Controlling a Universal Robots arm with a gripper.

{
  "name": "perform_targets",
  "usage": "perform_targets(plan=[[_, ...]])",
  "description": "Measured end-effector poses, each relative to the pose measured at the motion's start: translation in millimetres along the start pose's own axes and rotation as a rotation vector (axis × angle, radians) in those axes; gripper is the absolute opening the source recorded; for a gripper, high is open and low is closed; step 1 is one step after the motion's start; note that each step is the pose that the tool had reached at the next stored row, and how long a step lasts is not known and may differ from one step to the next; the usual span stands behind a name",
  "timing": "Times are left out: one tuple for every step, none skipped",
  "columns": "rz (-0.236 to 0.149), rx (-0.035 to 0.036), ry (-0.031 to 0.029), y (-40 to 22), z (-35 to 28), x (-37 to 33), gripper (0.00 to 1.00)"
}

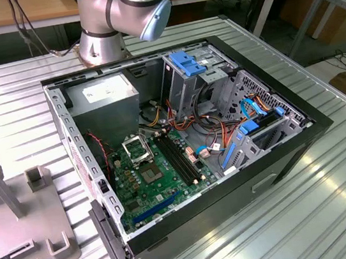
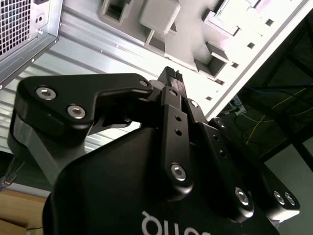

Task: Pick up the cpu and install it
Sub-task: 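Reach for the cpu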

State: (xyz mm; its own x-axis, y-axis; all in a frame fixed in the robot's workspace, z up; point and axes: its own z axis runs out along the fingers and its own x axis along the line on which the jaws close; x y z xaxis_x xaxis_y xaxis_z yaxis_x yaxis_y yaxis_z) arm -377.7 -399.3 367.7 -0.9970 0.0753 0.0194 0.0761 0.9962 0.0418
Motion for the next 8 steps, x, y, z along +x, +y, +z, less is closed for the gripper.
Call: perform_targets(plan=[[0.000, 0.0000, 0.0001, -0.1, 0.2, 1.7, 0.11], [0.000, 0.0000, 0.0000, -0.3, 0.4, 3.0, 0.11], [0.000, -0.0001, 0.0000, -0.4, 0.7, 4.7, 0.11], [0.000, 0.0000, 0.0000, -0.5, 0.8, 6.1, 0.11], [0.000, 0.0000, 0.0001, -0.6, 1.1, 7.9, 0.11], [0.000, -0.0001, 0.0000, -0.8, 1.3, 9.4, 0.11], [0.000, 0.0000, 0.0000, -1.1, 1.7, 12.7, 0.11], [0.000, 0.0000, 0.0000, -1.2, 2.0, 14.6, 0.11]])
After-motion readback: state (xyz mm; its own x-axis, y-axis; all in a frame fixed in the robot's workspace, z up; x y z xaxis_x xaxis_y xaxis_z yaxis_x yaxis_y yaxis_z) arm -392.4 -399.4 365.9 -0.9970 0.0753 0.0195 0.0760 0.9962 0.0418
